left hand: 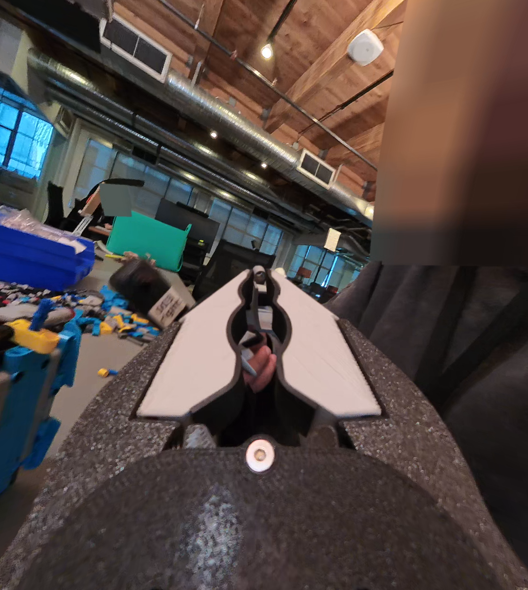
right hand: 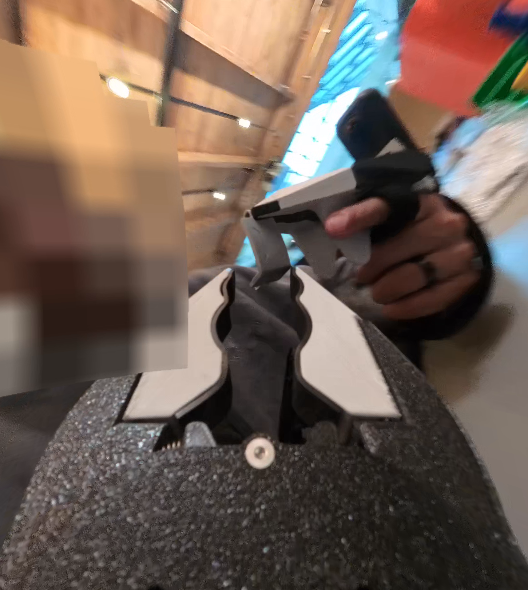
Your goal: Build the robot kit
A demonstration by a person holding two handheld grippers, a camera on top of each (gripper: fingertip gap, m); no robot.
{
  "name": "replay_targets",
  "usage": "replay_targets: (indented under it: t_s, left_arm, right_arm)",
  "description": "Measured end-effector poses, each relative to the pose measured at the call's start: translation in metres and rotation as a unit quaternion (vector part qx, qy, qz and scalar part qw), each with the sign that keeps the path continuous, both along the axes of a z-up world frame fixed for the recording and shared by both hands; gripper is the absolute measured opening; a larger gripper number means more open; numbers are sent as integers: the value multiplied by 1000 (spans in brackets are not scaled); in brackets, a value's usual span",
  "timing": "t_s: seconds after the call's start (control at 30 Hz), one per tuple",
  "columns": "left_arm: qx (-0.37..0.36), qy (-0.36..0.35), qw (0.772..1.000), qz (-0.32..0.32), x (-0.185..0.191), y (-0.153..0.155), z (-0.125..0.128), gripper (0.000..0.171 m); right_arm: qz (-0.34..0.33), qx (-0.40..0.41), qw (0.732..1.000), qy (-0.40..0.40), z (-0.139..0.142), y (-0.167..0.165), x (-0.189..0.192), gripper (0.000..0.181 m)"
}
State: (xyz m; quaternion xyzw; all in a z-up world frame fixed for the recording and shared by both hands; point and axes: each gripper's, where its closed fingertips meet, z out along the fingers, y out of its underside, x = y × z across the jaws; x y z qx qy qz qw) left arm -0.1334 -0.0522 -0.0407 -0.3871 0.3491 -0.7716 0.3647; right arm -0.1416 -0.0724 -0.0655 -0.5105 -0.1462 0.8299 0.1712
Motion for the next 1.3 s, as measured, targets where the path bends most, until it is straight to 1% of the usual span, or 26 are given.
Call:
replay_targets:
  t_s: [0.03, 0.07, 0.13, 0.2, 0.3, 0.33, 0.37, 0.4, 0.43, 0.5, 0.53, 0.57, 0.63, 0.7, 0.8, 0.83, 0.93, 0.97, 1.03, 1.07, 1.13, 1.17, 1.2, 1.23, 1.27, 1.3]
  left_arm:
    - [-3, 15, 1000, 7, 4, 4, -5, 7]
    - [-6, 31, 999, 12, 8, 7, -11, 6]
    - [-4, 63, 998, 18, 15, 10, -22, 7]
    - [10, 102, 994, 34, 22, 12, -35, 7]
    - [37, 168, 984, 53, 32, 15, -57, 7]
    - [49, 194, 978, 62, 34, 18, -63, 6]
    - [65, 208, 973, 73, 34, 20, -67, 6]
    - [83, 213, 970, 88, 32, 24, -68, 6]
    - [97, 216, 966, 103, 31, 29, -68, 6]
    - [105, 217, 962, 127, 27, 40, -68, 7]
    - [95, 213, 962, 141, 26, 47, -67, 6]
    - [81, 209, 963, 146, 25, 51, -66, 7]
    - [65, 203, 966, 147, 23, 56, -64, 6]
    - [64, 197, 966, 153, 21, 57, -63, 6]
    - [74, 202, 964, 160, 23, 56, -64, 6]
    - [78, 202, 963, 160, 23, 55, -64, 6]
    - [85, 199, 963, 158, 23, 53, -63, 6]
    - [86, 196, 964, 159, 22, 53, -62, 6]
    - [91, 189, 965, 159, 21, 51, -60, 6]
    - [95, 186, 965, 161, 21, 50, -59, 6]
    - [105, 183, 964, 160, 22, 47, -58, 7]
    - [112, 182, 964, 159, 22, 45, -58, 6]
    - [119, 182, 963, 158, 23, 43, -58, 7]
    - [128, 184, 962, 155, 24, 40, -59, 7]
    - [138, 185, 961, 152, 25, 36, -59, 7]
    - [149, 188, 959, 149, 26, 32, -61, 7]
  right_arm:
    - [-33, 40, 998, -39, -5, 5, 5, 32]
    - [-63, 79, 991, -82, -11, 9, 10, 24]
    - [-106, 145, 968, -172, -29, 17, 16, 15]
    - [-131, 154, 948, -245, -46, 28, 23, 7]
    - [-153, 149, 925, -314, -67, 42, 38, 4]
    - [-156, 153, 912, -347, -74, 45, 45, 4]
    - [-170, 165, 887, -396, -84, 52, 55, 4]
    - [-191, 184, 847, -462, -96, 62, 70, 4]
    - [-199, 209, 797, -530, -108, 69, 87, 4]
    - [-159, 233, 705, -651, -135, 69, 112, 5]
    - [-145, 240, 679, -678, -141, 68, 115, 5]
    - [-150, 240, 671, -686, -142, 71, 112, 5]
    - [-153, 224, 672, -689, -144, 75, 102, 5]
    - [-149, 221, 642, -719, -149, 80, 103, 5]
    - [-151, 201, 628, -737, -149, 84, 102, 5]
    - [-152, 198, 627, -738, -149, 84, 101, 5]
    - [-156, 192, 633, -733, -149, 84, 104, 20]
    - [-161, 191, 641, -726, -145, 84, 106, 24]
    - [-160, 201, 674, -692, -129, 80, 108, 33]
    - [-155, 214, 690, -673, -120, 76, 111, 34]
    - [-115, 258, 711, -644, -111, 60, 119, 29]
    - [-86, 290, 707, -640, -116, 50, 124, 29]
    - [-62, 326, 694, -639, -125, 44, 129, 30]
    - [-57, 356, 683, -636, -134, 44, 131, 34]
    - [-63, 374, 680, -627, -140, 47, 131, 34]
    - [-64, 381, 691, -611, -144, 49, 126, 31]
